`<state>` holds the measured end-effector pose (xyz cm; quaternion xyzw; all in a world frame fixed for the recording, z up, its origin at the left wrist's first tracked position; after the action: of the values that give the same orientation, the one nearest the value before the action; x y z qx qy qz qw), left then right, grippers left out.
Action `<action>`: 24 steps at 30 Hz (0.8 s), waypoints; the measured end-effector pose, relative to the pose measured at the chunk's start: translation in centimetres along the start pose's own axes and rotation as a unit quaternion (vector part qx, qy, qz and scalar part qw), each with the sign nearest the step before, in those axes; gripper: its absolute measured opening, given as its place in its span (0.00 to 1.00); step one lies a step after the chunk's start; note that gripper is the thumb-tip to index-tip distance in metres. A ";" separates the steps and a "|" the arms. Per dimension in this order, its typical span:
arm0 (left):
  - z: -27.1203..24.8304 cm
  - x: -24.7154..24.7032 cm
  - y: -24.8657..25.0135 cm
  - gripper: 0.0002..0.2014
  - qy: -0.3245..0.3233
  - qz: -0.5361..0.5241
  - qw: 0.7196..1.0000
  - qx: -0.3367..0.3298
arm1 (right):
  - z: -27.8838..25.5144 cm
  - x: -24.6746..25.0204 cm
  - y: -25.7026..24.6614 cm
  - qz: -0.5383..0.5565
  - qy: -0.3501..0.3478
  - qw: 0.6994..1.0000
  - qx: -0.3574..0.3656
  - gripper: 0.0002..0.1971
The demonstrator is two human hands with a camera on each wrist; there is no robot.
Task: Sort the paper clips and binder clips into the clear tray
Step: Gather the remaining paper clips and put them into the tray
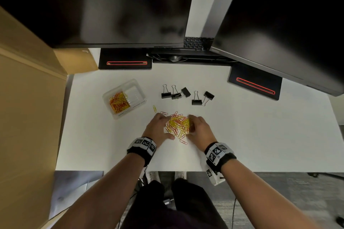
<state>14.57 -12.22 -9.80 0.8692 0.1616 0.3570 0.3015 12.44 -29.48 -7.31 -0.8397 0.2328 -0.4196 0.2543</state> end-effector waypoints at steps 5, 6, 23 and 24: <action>0.1 2.4 -0.9 0.54 0.067 0.099 0.990 0.075 | -0.4 1.4 0.2 -0.005 0.063 0.997 0.036 0.20; 0.5 2.4 -1.1 0.52 0.054 0.128 0.987 0.086 | -0.4 1.5 0.6 -0.017 0.072 0.997 0.033 0.20; 0.8 0.6 -0.5 0.63 -0.040 0.117 0.992 0.019 | 1.1 -2.1 0.2 -0.218 -0.109 0.969 0.031 0.60; 1.3 0.5 -0.2 0.62 -0.036 0.100 0.994 0.014 | 1.6 -2.1 0.1 -0.212 -0.100 0.972 0.029 0.58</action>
<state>15.78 -12.31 -10.40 0.8975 0.0680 0.3511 0.2581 12.62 -27.87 -9.44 -0.9000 0.0107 -0.3844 0.2054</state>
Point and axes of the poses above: each hand's wrist, its own z-axis towards the middle knuckle, its own x-axis out of the back of the hand, y = z × x, the point moved 8 cm from there along z, towards the middle knuckle, and after that the axes turned 15 degrees about -y, right-handed, at the moved point
